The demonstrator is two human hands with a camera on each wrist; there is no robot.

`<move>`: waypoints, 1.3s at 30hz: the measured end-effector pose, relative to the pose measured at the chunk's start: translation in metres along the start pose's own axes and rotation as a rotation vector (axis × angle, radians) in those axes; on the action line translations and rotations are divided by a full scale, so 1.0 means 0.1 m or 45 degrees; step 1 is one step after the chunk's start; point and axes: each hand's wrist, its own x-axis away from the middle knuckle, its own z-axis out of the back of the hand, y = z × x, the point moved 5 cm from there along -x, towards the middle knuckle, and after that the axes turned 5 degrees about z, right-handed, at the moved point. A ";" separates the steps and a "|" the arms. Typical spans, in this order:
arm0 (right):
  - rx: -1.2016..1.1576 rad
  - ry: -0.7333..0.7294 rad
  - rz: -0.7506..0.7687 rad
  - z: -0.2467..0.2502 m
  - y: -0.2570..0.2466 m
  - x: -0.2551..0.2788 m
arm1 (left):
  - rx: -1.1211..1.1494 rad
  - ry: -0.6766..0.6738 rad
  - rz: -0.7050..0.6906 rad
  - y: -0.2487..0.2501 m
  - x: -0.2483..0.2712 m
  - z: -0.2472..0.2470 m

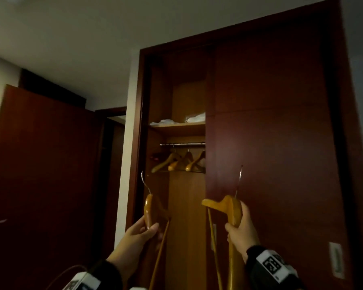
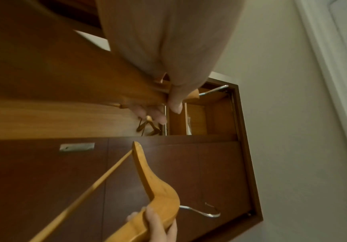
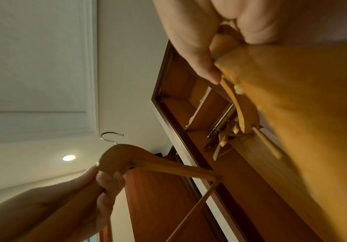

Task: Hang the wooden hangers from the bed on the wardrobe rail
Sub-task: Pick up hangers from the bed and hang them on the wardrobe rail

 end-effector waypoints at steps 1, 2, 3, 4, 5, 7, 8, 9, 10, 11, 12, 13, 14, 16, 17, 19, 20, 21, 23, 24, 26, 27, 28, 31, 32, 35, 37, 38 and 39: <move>-0.016 0.012 0.002 -0.15 0.01 -0.27 | -0.001 0.000 -0.004 0.07 -0.25 0.06; -0.021 0.020 0.018 -0.30 0.01 -0.54 | -0.002 -0.011 -0.001 0.13 -0.51 0.13; -0.026 0.033 0.033 -0.45 0.01 -0.79 | -0.010 -0.020 0.005 0.18 -0.76 0.20; -0.042 0.047 0.039 -0.58 0.00 -1.05 | -0.028 -0.044 0.018 0.24 -1.00 0.23; -0.059 0.056 0.048 -0.72 0.01 -1.30 | -0.049 -0.073 0.029 0.28 -1.23 0.27; -0.080 0.061 0.073 -0.98 0.03 -1.77 | -0.100 -0.144 0.030 0.35 -1.69 0.32; -0.080 0.058 0.068 -1.12 0.06 -1.99 | -0.111 -0.182 0.021 0.38 -1.92 0.34; -0.075 0.060 0.055 -1.25 0.10 -2.20 | -0.116 -0.213 0.011 0.41 -2.15 0.37; -0.065 0.062 0.045 -1.38 0.16 -2.40 | -0.118 -0.230 0.001 0.43 -2.39 0.40; -0.054 0.066 0.043 -1.50 0.20 -2.59 | -0.115 -0.248 -0.013 0.46 -2.63 0.44; -0.035 0.072 0.041 -1.63 0.26 -2.77 | -0.116 -0.271 -0.027 0.48 -2.87 0.49; -0.008 0.079 0.041 -1.76 0.33 -2.94 | -0.117 -0.303 -0.041 0.50 -3.12 0.55; 0.024 0.084 0.048 -1.89 0.38 -3.11 | -0.112 -0.332 -0.058 0.53 -3.38 0.60; 0.085 0.101 0.063 -2.16 0.50 -3.45 | -0.115 -0.382 -0.106 0.59 -3.89 0.72; 0.107 0.117 0.068 -2.30 0.54 -3.64 | -0.130 -0.400 -0.137 0.64 -4.14 0.77; 0.152 0.145 0.071 -2.55 0.60 -4.04 | -0.157 -0.442 -0.180 0.77 -4.65 0.86; 0.181 0.151 0.060 -2.66 0.61 -4.24 | -0.154 -0.469 -0.194 0.83 -4.88 0.90; 0.203 0.152 0.039 -2.76 0.60 -4.42 | -0.146 -0.496 -0.206 0.90 -5.11 0.93; 0.252 0.170 0.005 -2.90 0.57 -4.76 | -0.097 -0.545 -0.202 1.01 -5.55 1.00; 0.287 0.185 -0.009 -2.93 0.56 -4.90 | -0.055 -0.556 -0.198 1.07 -5.75 1.01; 0.375 0.227 -0.051 -2.97 0.55 -5.16 | 0.024 -0.598 -0.200 1.15 -6.06 1.00; 0.426 0.252 -0.069 -2.98 0.55 -5.29 | 0.053 -0.623 -0.205 1.17 -6.20 0.99; 0.466 0.276 -0.086 -2.97 0.55 -5.41 | 0.068 -0.649 -0.218 1.19 -6.32 0.96; 0.590 0.353 -0.135 -2.87 0.53 -5.72 | 0.119 -0.699 -0.239 1.22 -6.64 0.86; 0.632 0.372 -0.158 -2.83 0.52 -5.80 | 0.130 -0.717 -0.238 1.23 -6.74 0.83; 0.711 0.439 -0.213 -2.74 0.47 -6.01 | 0.128 -0.728 -0.210 1.28 -7.06 0.72; 0.778 0.499 -0.193 -2.70 0.44 -6.16 | 0.115 -0.743 -0.215 1.31 -7.27 0.65; 0.837 0.509 -0.155 -2.70 0.43 -6.23 | 0.099 -0.751 -0.227 1.33 -7.37 0.63; 0.891 0.516 -0.108 -2.71 0.41 -6.31 | 0.080 -0.759 -0.236 1.35 -7.48 0.60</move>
